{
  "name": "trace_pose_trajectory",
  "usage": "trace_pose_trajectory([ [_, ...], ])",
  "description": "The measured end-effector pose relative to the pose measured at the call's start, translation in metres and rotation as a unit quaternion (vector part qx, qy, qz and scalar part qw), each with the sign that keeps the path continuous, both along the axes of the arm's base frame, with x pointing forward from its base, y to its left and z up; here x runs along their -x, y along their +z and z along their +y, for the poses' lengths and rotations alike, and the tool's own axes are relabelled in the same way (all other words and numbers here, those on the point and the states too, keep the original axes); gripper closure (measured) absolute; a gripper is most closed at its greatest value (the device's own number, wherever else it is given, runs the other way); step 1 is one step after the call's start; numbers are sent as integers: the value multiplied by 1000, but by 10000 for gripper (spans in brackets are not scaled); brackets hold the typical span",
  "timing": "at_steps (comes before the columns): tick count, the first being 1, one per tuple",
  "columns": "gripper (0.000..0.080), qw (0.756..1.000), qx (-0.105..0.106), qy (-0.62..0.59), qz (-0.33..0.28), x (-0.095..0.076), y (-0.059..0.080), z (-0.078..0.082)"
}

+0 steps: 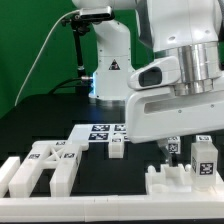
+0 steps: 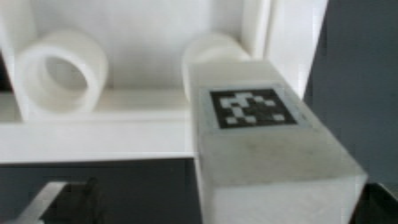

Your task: Assemble chair

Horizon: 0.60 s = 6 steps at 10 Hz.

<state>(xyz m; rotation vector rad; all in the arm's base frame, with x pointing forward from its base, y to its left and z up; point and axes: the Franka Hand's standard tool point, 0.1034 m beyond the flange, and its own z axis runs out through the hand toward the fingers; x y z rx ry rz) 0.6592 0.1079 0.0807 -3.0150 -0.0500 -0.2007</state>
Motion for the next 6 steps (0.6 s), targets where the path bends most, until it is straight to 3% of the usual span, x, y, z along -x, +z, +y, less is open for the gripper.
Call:
trace_pose_trajectory([
  [2, 150, 997, -6, -13, 72, 9, -1, 8],
  [3, 150, 998, -6, -15, 64, 6, -1, 7],
  [5, 410, 998, -6, -21, 66, 6, -2, 8],
  [6, 410, 996, -10, -62, 71, 7, -2, 8],
])
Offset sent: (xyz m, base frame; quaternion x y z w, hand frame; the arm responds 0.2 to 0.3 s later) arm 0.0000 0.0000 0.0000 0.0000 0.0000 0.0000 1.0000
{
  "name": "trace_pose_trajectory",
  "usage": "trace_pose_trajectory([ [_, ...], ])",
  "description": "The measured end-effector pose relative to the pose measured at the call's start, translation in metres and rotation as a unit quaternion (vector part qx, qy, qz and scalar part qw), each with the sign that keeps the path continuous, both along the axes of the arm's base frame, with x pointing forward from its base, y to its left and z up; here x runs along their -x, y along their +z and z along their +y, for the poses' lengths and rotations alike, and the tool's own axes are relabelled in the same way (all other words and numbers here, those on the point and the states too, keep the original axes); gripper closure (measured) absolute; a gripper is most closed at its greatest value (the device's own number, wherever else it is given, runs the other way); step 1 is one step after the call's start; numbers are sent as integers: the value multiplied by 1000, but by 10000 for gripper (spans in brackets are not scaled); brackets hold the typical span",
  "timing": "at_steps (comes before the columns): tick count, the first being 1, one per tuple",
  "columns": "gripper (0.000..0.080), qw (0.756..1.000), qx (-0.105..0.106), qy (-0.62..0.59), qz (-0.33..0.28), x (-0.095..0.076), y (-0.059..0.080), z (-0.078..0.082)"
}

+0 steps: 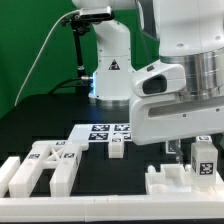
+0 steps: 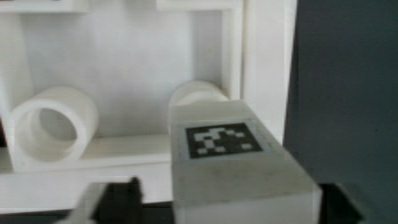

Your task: Assemble chair

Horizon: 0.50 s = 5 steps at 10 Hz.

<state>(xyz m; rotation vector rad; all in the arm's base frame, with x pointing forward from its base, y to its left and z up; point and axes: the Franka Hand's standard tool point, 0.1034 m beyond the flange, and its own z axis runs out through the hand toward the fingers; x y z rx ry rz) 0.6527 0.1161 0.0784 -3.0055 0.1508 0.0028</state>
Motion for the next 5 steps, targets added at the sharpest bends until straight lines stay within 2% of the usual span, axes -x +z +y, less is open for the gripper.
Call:
trace_pose_trajectory([
  [1, 514, 1000, 0, -27, 4, 0, 0, 0],
  [3, 514, 994, -1, -107, 9, -1, 0, 0],
  [5, 514, 963, -3, -268, 19, 1, 0, -1],
])
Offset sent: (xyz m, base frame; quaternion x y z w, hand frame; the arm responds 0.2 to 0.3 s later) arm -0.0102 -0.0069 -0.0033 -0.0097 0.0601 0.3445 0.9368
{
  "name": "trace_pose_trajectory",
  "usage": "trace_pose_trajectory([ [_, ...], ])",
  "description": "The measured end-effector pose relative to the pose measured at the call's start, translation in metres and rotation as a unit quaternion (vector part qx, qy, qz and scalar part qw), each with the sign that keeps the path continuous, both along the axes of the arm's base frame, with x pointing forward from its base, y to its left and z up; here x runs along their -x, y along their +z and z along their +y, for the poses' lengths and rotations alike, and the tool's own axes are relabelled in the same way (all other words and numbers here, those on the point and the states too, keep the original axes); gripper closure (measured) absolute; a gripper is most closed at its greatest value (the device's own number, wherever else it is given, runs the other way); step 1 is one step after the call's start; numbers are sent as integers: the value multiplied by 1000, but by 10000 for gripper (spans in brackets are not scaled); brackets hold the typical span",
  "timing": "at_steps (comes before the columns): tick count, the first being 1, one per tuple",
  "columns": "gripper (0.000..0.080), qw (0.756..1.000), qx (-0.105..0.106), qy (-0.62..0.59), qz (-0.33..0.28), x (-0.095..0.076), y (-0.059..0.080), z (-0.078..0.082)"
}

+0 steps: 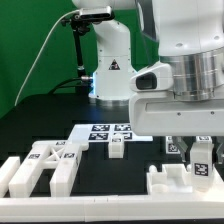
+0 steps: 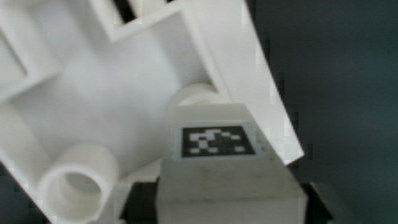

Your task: Assemble chair

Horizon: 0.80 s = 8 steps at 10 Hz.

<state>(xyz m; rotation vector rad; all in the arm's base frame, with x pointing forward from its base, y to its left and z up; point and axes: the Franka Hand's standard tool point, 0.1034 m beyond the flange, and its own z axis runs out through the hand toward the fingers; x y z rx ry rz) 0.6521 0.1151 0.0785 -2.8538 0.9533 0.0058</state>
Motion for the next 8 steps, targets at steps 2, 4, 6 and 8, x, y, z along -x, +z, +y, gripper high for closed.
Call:
trace_pose_trajectory([
  [2, 514, 988, -12, -154, 21, 1, -1, 0],
  [4, 514, 945, -37, -321, 51, 1, -2, 2],
  [6, 514, 944, -38, -324, 52, 1, -2, 3],
  [8, 214, 974, -29, -221, 37, 3, -2, 5],
])
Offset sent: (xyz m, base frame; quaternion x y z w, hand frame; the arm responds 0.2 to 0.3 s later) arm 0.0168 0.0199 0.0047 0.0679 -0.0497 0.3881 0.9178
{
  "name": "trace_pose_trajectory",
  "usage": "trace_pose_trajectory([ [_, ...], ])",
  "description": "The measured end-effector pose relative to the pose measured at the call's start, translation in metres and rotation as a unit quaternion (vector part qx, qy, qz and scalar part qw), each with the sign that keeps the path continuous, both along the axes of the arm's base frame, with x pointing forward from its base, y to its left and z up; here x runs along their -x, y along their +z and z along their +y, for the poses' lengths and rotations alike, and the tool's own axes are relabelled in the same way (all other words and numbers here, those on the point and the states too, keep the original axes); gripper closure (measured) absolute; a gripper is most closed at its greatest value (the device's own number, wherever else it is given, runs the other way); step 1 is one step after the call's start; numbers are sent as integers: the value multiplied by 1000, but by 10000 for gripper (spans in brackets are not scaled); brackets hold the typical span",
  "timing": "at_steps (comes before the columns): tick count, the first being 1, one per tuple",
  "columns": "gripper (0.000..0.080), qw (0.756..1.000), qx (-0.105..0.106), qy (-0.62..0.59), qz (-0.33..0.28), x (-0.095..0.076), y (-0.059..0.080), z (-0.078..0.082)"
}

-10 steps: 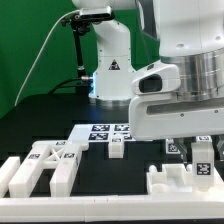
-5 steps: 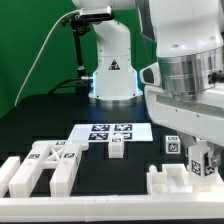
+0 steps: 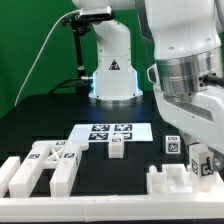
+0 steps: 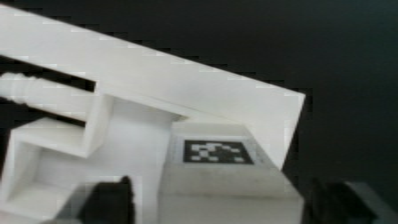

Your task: Assemble chair

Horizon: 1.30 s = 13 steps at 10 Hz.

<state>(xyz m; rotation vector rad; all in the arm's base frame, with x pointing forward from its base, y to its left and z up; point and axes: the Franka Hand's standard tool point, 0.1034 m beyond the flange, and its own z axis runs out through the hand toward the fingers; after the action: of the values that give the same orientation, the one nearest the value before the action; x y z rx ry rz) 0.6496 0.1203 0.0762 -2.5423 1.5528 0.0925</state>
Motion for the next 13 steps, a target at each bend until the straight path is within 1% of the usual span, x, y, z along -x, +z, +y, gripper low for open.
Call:
trace_pose_trajectory([
  [1, 214, 993, 5, 115, -22, -1, 0, 0],
  [2, 162, 975, 7, 219, -40, -2, -1, -1],
  [3, 153, 965, 9, 256, -47, -1, 2, 4],
  [5, 151, 940, 12, 334, -60, -1, 1, 2],
  [6, 151, 920, 16, 386, -68, -2, 1, 3],
  [7, 151, 869, 41, 488, -79, -3, 3, 7],
  [8, 151, 873, 40, 479, -80, -4, 2, 8],
  [9, 254, 877, 39, 472, -79, -4, 2, 8],
  [10, 388, 877, 39, 472, -79, -4, 2, 8],
  [11, 388, 899, 38, 431, -74, -4, 2, 6],
  [12, 489, 915, 37, 397, -70, -4, 2, 5],
  [13, 489, 938, 37, 339, -63, -6, 2, 4],
])
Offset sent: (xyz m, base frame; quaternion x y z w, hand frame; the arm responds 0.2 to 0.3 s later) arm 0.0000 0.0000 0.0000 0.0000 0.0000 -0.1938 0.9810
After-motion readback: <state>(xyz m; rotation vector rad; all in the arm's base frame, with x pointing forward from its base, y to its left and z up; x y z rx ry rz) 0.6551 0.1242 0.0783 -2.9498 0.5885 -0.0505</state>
